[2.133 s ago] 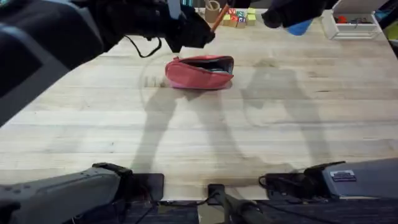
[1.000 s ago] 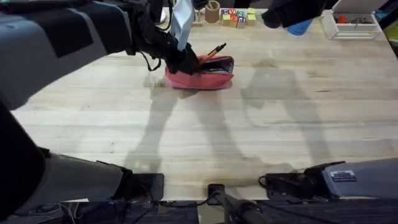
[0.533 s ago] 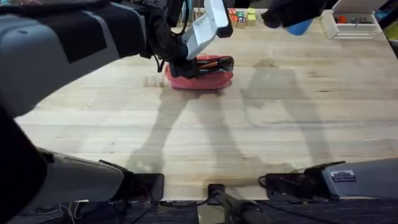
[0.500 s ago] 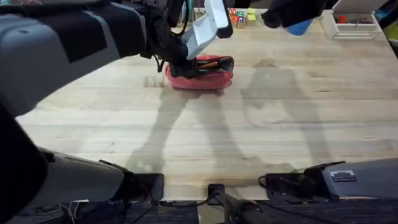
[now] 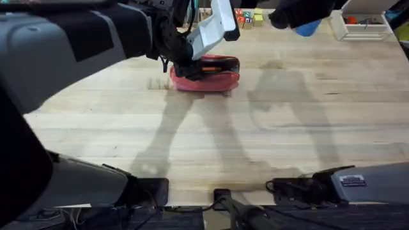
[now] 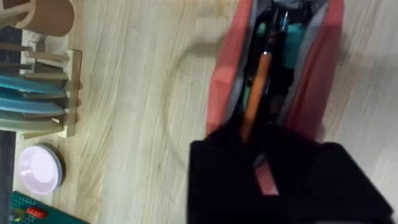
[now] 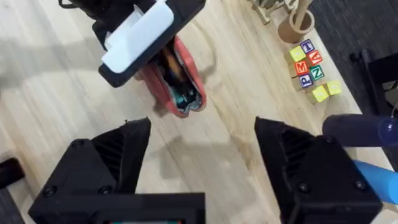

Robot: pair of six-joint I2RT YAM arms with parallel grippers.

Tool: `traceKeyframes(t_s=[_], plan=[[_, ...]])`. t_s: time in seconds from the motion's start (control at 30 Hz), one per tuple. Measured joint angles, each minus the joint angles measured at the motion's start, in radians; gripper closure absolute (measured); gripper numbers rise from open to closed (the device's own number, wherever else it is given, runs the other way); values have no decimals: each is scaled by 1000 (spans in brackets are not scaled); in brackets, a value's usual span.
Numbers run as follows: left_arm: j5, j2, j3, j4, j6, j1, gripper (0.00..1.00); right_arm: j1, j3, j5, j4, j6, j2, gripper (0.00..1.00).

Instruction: Unzip the bag, pick up the pens from the table one at a time and place them inside, then zip the bag closed.

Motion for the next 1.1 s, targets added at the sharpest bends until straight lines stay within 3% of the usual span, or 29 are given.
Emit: traceKeyframes(t_s=[0.1,0.2,0.23,0.8,1.1], plan=[[-6,0,0,1,6,0,527,0,0,0,0,0,0,4],[-10,0,0,1,5,0,62,0,0,0,0,0,0,4],[-12,0,0,2,7,0,25,0,0,0,0,0,0,5],[-13,0,0,5,0,0,9,0,0,0,0,0,0,5],[4,-10,27,1,-82,12,9,0,0,0,0,0,0,5]])
